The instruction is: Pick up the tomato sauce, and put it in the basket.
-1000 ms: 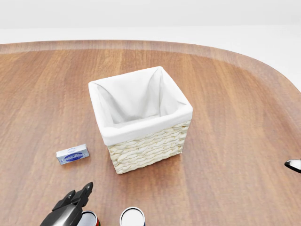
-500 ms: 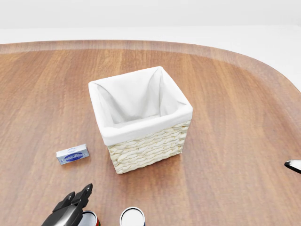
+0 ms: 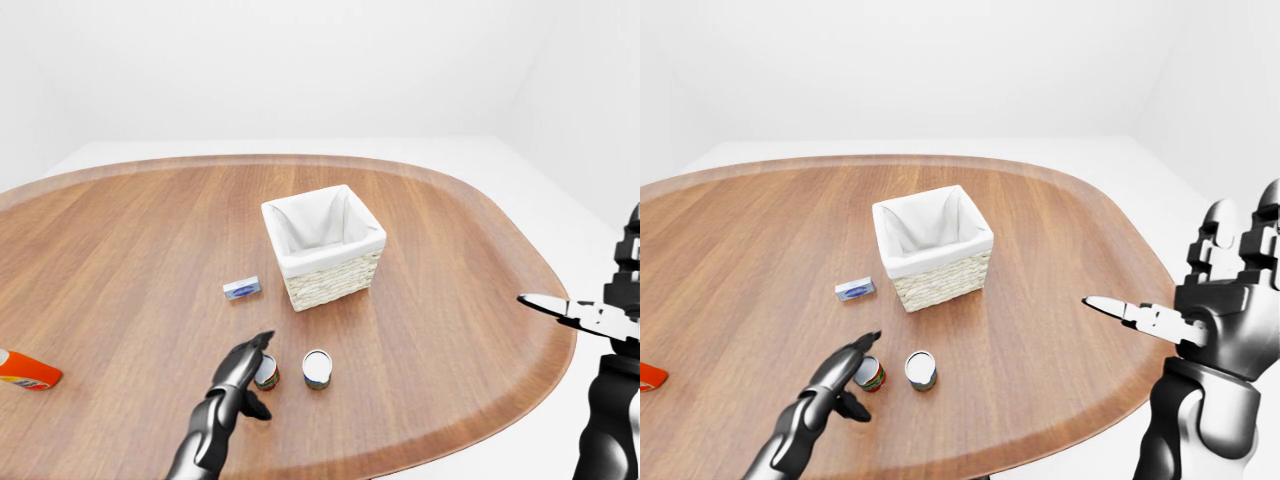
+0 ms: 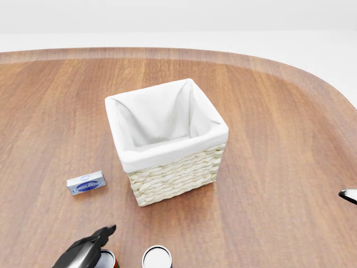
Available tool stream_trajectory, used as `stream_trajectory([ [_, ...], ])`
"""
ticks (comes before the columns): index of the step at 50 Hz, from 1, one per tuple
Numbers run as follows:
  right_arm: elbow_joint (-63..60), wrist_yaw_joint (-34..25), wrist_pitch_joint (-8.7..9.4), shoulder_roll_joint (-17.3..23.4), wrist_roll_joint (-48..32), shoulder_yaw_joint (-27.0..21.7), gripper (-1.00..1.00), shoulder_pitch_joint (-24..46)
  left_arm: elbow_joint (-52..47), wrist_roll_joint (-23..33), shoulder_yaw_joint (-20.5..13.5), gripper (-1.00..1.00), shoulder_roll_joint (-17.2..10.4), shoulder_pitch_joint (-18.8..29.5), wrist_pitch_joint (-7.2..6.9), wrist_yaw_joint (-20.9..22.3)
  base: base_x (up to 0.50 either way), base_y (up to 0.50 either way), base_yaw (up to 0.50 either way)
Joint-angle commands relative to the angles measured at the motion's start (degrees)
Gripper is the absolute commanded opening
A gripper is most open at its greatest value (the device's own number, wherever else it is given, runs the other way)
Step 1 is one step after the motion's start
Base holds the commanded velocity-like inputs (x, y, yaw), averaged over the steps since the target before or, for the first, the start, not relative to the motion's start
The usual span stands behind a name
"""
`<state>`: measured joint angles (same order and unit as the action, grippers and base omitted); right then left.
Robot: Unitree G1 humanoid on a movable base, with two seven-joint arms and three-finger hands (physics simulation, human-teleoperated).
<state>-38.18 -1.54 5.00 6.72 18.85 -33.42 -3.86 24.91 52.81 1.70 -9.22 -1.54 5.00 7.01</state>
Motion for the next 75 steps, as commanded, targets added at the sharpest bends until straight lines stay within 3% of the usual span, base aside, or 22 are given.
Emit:
stream_trajectory([
  [1,0.2,-0.1,0.00,-0.1,-0.1,0.1,1.00,-0.1,0.8,-1.0,0.1,-0.91,0.2,0.5,0.00,-0.4,0.00,0.00,0.00],
  [2,0.0,0.0,0.00,-0.1,-0.1,0.1,1.00,-0.1,0.8,-1.1,0.1,-1.00,0.2,0.4,0.00,-0.2,0.00,0.00,0.00],
  [24,0.8,-0.1,0.00,-0.3,-0.5,0.3,1.00,-0.2,0.8,-1.7,0.1,-1.00,0.2,0.7,0.00,-0.7,0.00,0.00,0.00],
  [30,1.0,-0.1,0.00,-0.3,-0.6,0.4,1.00,-0.3,-4.4,-3.5,-0.6,-1.00,1.0,0.2,0.00,0.9,0.00,0.00,0.00],
  [32,1.0,-0.1,0.00,-0.2,-0.4,0.3,1.00,-0.2,-9.7,-5.3,-1.3,-1.00,1.4,-0.7,-0.06,3.8,0.00,0.00,0.00],
  [35,0.9,-0.2,0.00,-0.2,-0.2,0.2,1.00,-0.3,-15.1,-6.3,-2.4,-1.00,2.3,0.4,-3.56,4.8,0.00,0.00,0.00],
  [36,0.8,-0.2,0.00,-0.2,-0.1,0.2,1.00,-0.3,-21.9,-9.3,-3.9,-1.00,4.2,2.2,-7.61,6.3,0.00,0.00,0.00],
  [37,0.7,-0.2,0.00,-0.2,-0.2,0.2,1.00,-0.3,-22.4,-9.8,-3.6,-1.00,4.0,2.2,-8.16,6.2,0.00,0.00,0.00],
  [38,1.3,-0.4,0.00,-0.4,-0.4,0.4,1.00,-0.3,-28.7,-10.5,-3.4,-1.00,4.6,3.4,-10.00,9.0,0.00,0.00,0.00],
  [44,0.8,-0.2,0.00,-0.3,-0.5,0.5,1.00,-0.2,-45.3,-10.9,-1.3,-1.00,6.2,13.0,-10.00,15.9,0.00,0.00,0.00],
  [45,0.6,-0.2,0.00,-0.2,-0.4,0.5,1.00,-0.2,-49.2,-10.6,-1.5,-1.00,6.8,18.1,-10.00,17.1,0.00,0.00,0.00],
  [48,0.7,-0.2,0.00,-0.3,-0.6,0.6,1.00,-0.2,-54.1,-14.7,-1.8,-1.00,8.0,26.0,-10.00,17.7,0.00,0.00,0.00],
  [49,0.2,-0.1,0.00,-0.3,-0.6,0.7,1.00,-0.2,-53.9,-15.8,-2.7,-1.00,8.2,31.2,-10.00,15.9,0.00,0.00,0.00],
  [55,0.1,-0.1,0.00,-0.1,0.0,0.0,1.00,0.0,-39.7,-22.0,-3.8,-1.00,4.1,47.4,-10.00,3.4,0.00,0.00,0.00],
  [59,0.2,-0.2,0.00,-0.2,-0.1,0.3,1.00,-0.1,-27.9,-25.2,-4.4,-1.00,1.3,56.6,-10.00,-1.1,0.00,0.00,0.00],
  [63,0.1,-0.2,0.00,-0.2,0.0,0.3,1.00,-0.1,-2.9,-29.8,-4.4,-1.00,-0.2,69.0,-10.00,-8.1,0.00,0.00,0.00],
  [66,0.0,-0.1,0.00,-0.1,0.3,0.2,1.00,-0.1,27.3,-32.1,-5.3,-1.00,-1.3,82.4,-10.00,-15.8,0.00,0.00,0.00],
  [67,0.0,-0.1,0.00,-0.1,0.3,0.2,1.00,-0.1,29.3,-32.3,-5.2,-1.00,-1.4,83.2,-10.00,-16.2,0.00,0.00,0.00],
  [68,0.1,-0.2,0.00,-0.1,0.3,0.2,1.00,0.0,36.8,-32.5,-5.4,-1.00,-1.5,86.8,-8.77,-18.3,0.00,0.00,0.00],
  [70,0.1,-0.2,0.00,-0.2,0.1,0.5,1.00,-0.1,44.8,-31.8,-5.1,-1.00,-1.3,89.2,-4.50,-21.9,0.00,0.00,0.00],
  [73,-0.2,-0.4,0.00,-0.3,0.3,0.3,1.00,-0.4,48.5,-31.4,-5.3,-1.00,-0.2,89.2,-3.37,-22.7,0.00,0.00,0.00],
  [75,0.1,-0.5,0.00,-0.4,0.2,0.4,1.00,-0.3,49.9,-31.1,-5.8,-1.00,0.6,88.5,-5.01,-21.9,0.00,0.00,0.00],
])
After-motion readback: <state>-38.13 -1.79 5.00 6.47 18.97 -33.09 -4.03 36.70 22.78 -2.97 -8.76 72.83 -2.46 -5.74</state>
